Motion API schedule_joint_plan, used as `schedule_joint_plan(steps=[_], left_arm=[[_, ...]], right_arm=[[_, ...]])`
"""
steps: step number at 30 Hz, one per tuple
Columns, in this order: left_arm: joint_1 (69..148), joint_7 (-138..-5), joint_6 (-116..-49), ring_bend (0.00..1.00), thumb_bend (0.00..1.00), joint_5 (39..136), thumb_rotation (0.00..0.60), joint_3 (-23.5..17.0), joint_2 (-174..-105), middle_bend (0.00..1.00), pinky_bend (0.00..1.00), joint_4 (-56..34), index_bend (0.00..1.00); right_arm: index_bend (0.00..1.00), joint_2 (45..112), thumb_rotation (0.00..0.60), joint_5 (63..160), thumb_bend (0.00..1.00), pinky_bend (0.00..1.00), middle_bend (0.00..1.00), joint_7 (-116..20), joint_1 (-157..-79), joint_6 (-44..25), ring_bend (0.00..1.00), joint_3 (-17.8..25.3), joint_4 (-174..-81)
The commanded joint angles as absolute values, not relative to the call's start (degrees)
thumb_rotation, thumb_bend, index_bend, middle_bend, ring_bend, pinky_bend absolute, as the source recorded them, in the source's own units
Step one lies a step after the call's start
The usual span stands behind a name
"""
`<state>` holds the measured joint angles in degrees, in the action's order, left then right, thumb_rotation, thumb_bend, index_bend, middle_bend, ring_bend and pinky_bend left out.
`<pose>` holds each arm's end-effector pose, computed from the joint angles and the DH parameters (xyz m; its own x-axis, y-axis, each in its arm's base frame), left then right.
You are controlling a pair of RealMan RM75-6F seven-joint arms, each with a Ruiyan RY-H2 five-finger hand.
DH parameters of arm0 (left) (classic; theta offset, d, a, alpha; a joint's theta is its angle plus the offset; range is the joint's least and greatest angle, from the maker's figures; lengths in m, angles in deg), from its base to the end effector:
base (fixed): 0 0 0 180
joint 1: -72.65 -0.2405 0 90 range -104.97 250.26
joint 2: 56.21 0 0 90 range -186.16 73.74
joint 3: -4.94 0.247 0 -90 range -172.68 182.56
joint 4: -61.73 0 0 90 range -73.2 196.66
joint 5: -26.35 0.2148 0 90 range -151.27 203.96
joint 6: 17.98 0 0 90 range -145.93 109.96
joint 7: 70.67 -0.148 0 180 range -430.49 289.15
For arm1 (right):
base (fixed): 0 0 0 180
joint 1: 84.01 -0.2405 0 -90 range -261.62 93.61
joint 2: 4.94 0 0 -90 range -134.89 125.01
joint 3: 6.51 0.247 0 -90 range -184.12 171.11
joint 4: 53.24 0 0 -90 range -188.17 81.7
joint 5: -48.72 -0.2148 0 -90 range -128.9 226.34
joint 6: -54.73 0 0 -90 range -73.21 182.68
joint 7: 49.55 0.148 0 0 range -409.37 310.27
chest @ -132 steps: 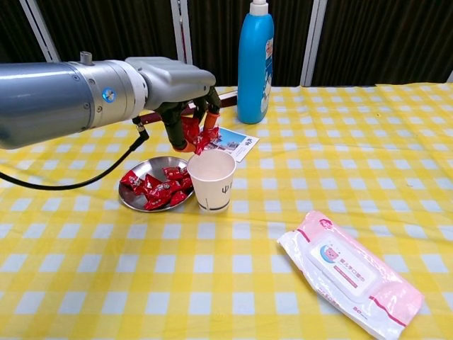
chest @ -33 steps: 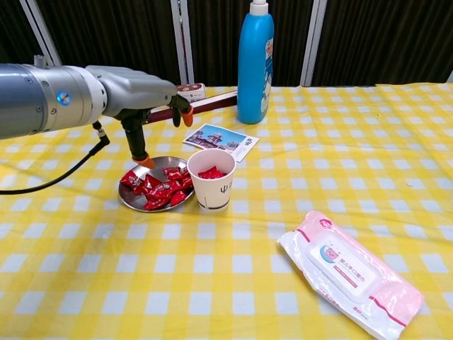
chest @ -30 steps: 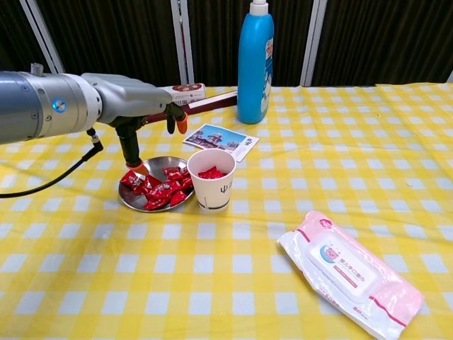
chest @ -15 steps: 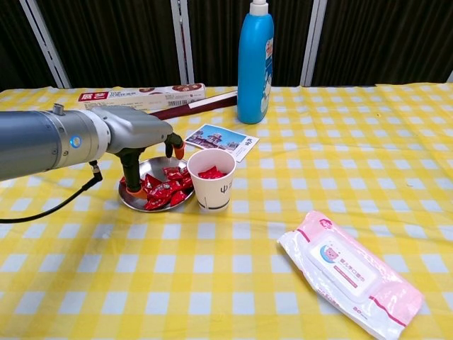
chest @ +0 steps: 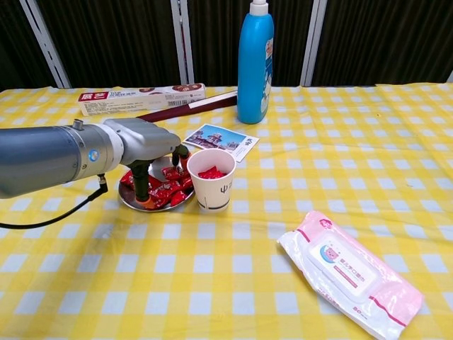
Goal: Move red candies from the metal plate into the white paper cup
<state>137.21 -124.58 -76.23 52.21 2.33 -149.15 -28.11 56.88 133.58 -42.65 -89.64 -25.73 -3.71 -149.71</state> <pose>-0.0870 0.3415 -0.0672 0.7776 0.3177 0.5426 0.6276 -0.4449 -0.6389 -0.2980 -0.1870 0.1461 0.2495 -0.0821 0.9649 -0.9681 0.0025 0.2506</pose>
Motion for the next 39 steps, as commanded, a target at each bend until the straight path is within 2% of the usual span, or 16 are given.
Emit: schedule_joint_plan(steps=[1, 20, 28, 31, 39], left_arm=[[137.21, -124.77, -76.05, 0.84, 0.20, 51.72, 0.600, 2.39, -149.60, 0.21, 0.90, -27.33, 0.24], [136.42, -124.94, -74.76, 0.84, 0.20, 50.70, 0.600, 3.09, -150.45, 0.29, 0.90, -24.45, 0.31], [136.30, -125.26, -74.25, 0.84, 0.24, 50.68, 0.600, 3.42, -151.60, 0.32, 0.90, -22.90, 0.34], [136.12, -125.13, -74.05, 0.84, 0.27, 51.14, 0.600, 3.60, -152.22, 0.36, 0.90, -22.16, 0.38], [135.33, -124.15, -74.48, 0.85, 0.42, 53.50, 0.600, 3.62, -153.58, 0.60, 0.91, -20.92, 0.55]], right_arm=[[0.00, 56.90, 0.600, 133.54, 0.39, 0.00, 0.00, -42.67, -89.61, -25.77, 0.00, -3.70, -149.69], [0.00, 57.05, 0.600, 133.36, 0.39, 0.00, 0.00, -42.98, -89.70, -25.54, 0.00, -3.68, -149.71], [0.00, 57.06, 0.600, 133.45, 0.39, 0.00, 0.00, -42.90, -89.70, -25.60, 0.00, -3.68, -149.69], [0.00, 57.11, 0.600, 133.56, 0.39, 0.00, 0.00, -42.86, -89.68, -25.77, 0.00, -3.64, -149.66], [0.00, 57.17, 0.600, 133.66, 0.39, 0.00, 0.00, -42.56, -89.61, -26.05, 0.00, -3.57, -149.55]])
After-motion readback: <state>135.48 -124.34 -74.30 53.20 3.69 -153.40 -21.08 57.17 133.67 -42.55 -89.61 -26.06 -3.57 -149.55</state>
